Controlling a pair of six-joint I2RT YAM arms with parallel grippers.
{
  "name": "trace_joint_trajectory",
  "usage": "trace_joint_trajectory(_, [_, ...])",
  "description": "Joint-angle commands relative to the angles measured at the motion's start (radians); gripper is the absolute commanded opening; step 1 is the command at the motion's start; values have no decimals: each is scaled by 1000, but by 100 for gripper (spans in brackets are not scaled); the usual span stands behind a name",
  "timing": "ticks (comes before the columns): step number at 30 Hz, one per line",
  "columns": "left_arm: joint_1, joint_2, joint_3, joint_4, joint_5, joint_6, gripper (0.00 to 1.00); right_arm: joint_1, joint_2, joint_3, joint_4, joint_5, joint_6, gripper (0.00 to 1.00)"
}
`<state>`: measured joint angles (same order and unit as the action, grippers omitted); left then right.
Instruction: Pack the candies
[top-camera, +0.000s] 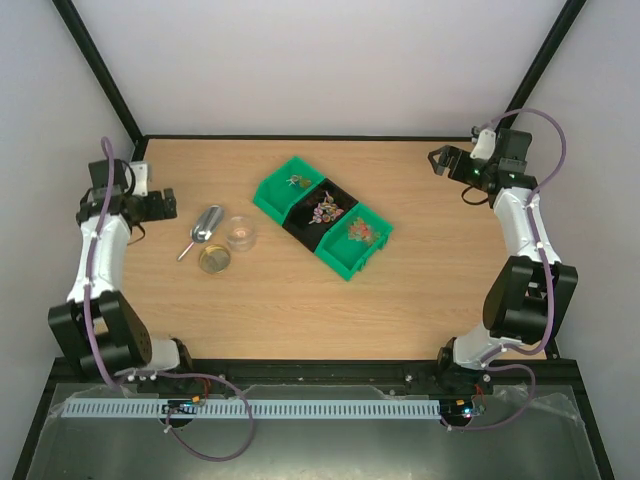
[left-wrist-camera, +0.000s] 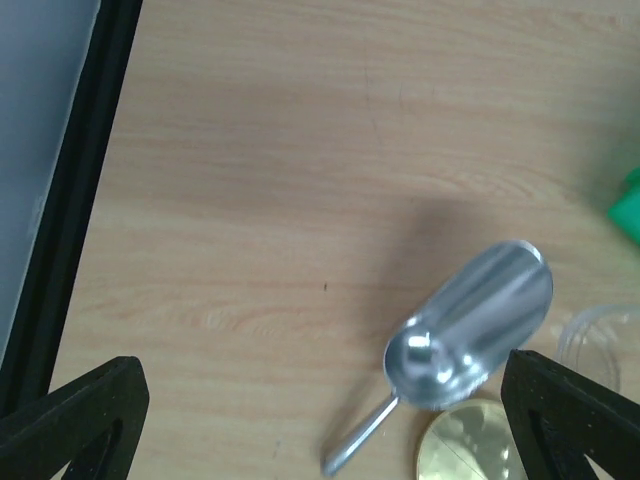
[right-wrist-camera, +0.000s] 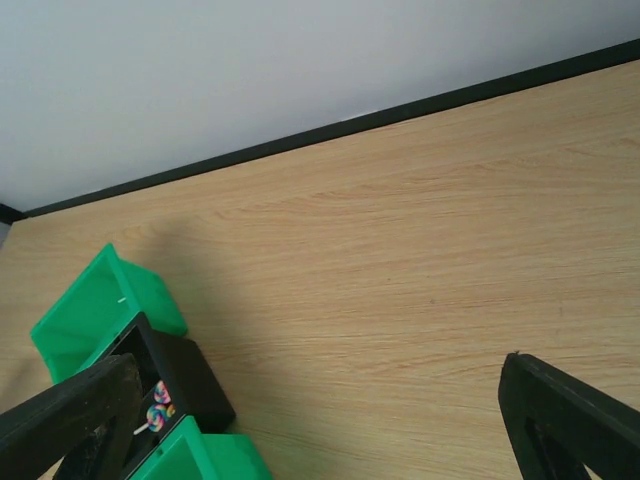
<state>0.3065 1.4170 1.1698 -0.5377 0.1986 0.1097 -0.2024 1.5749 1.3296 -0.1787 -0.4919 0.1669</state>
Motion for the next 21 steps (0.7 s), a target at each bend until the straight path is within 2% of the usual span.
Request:
trace_joint_trajectory(1, [16,-147,-142,42,15,147,99,-2,24,20,-34,-94,4,99])
trace_joint_trajectory(5, [48,-225,-244,7,110,327,99,-3,37,18,-24,-192,-18,99])
trace_joint_trajectory(12, [95,-270,-436,137,229,482,99,-4,13,-7,3,-250,-3,99])
trace_joint_trajectory(17, [112,-207,-490,156,316,633,100,-4,1,4,-52,-278,-32,99])
trace_joint_trajectory(21, [135,-78,-459,109,352,804,99,-4,-30,-5,-94,-292,-84,99])
